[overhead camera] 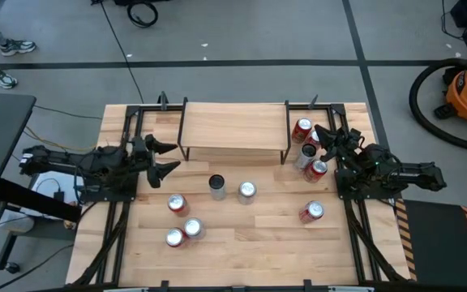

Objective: Place canned beverage on shelf
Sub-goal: Put the left white soda can on the shelf

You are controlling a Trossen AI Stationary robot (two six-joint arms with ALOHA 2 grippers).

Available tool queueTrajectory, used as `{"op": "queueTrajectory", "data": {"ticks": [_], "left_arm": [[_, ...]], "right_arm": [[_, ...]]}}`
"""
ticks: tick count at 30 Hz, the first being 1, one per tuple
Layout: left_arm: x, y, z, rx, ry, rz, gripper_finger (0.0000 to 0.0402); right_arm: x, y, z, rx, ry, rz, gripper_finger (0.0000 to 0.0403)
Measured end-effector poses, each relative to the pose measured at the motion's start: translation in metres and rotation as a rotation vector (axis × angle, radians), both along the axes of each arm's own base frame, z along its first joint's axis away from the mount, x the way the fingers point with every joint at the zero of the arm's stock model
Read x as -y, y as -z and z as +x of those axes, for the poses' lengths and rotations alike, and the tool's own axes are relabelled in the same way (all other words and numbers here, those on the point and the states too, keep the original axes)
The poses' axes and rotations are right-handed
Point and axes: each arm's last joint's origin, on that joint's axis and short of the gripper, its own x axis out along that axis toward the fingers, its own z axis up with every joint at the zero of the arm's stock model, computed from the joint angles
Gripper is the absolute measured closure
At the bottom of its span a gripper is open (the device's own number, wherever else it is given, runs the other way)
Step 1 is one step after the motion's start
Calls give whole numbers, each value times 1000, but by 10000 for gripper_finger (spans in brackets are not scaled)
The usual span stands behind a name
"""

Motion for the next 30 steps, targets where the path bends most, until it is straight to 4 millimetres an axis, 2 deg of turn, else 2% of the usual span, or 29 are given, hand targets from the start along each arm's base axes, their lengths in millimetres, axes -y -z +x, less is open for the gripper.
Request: {"op": "queueTrajectory", "data": {"ticks": [3, 7, 13, 17, 24, 27, 30], "left_arm": [[1, -3, 4, -37, 19, 5, 43], [3, -8, 10, -87, 59, 14, 43], [7, -8, 24, -154, 154, 17, 43], [11, -11, 37, -231, 212, 12, 49], [16, -23, 60, -350, 238, 32, 58], [18, -32, 70, -434, 239, 18, 58], [21, -45, 81, -540, 244, 22, 59]], "right_arm": [[0, 0, 0, -4, 11, -10, 387], [-2, -2, 0, 65, -87, 26, 387], [-3, -2, 2, 61, -164, 5, 384], [-6, -4, 3, 32, -239, -71, 383], [-7, -10, 0, 62, -228, -142, 391], [-6, -9, 2, 14, -197, -166, 371], [-5, -8, 4, -19, -168, -173, 327]]}}
